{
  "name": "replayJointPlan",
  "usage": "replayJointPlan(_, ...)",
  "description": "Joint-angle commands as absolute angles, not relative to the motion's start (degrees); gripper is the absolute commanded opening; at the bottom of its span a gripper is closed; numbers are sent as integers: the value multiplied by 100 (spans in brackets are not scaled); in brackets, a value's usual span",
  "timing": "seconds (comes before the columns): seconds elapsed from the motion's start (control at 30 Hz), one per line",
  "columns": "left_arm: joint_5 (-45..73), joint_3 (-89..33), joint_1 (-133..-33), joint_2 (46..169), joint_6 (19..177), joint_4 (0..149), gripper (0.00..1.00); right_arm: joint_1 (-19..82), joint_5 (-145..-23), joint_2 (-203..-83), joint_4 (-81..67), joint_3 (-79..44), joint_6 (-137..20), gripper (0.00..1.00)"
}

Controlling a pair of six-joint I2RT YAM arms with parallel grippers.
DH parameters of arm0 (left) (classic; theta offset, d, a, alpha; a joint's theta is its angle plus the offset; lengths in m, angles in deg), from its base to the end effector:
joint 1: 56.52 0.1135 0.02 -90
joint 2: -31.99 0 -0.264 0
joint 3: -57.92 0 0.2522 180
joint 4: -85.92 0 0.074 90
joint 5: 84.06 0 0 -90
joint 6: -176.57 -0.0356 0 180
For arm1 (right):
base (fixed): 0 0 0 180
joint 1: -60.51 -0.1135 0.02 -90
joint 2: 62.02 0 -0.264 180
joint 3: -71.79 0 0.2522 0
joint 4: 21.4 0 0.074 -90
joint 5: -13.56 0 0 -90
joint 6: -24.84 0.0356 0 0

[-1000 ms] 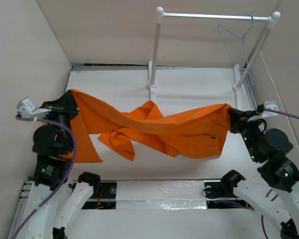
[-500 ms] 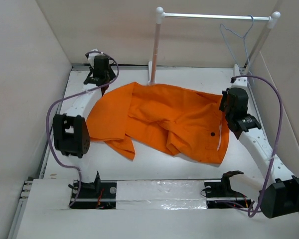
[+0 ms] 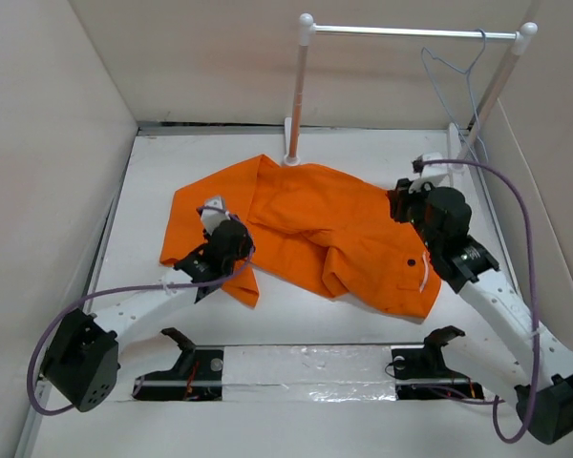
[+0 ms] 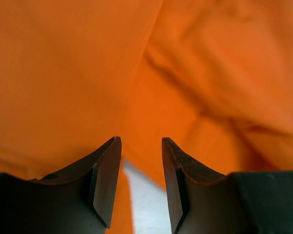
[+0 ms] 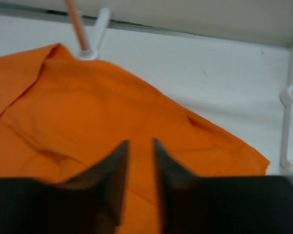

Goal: Place the trousers on the hanger
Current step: Flatten out the trousers at the center of the board.

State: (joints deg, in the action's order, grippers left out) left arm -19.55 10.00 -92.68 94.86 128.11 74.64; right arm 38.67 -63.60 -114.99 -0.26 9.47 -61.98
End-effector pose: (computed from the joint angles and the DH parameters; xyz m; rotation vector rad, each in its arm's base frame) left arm 0.2016 -0.1283 0.2365 -0.3725 1.9714 -0.4253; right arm 0.2037 0.0731 0.3430 -0.1269 1.7683 0.1169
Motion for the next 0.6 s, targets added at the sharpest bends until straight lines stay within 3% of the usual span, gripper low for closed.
replayJointPlan(0.0,-2815,1347,-9598,8983,13367,6981,36,3172,-6783,-11150,-491,1249,-6296,2)
replayJointPlan(0.1,-2948,1629,-9538,8999,13333,7075,46,2504,-6739,-11027,-447,1478,-6340,0)
replayJointPlan(0.27,-2842,1339,-9599,9852,13227,6979,45,1999,-6300,-10878,-535,1830,-6305,2)
replayJointPlan(0.47,-3176,1225,-9599,10230,13323,6857,35,1938,-6247,-10895,-438,1971,-6314,5)
replayJointPlan(0.57,-3360,1129,-9599,10301,13464,6663,13,1938,-6273,-10851,-526,2050,-6332,5)
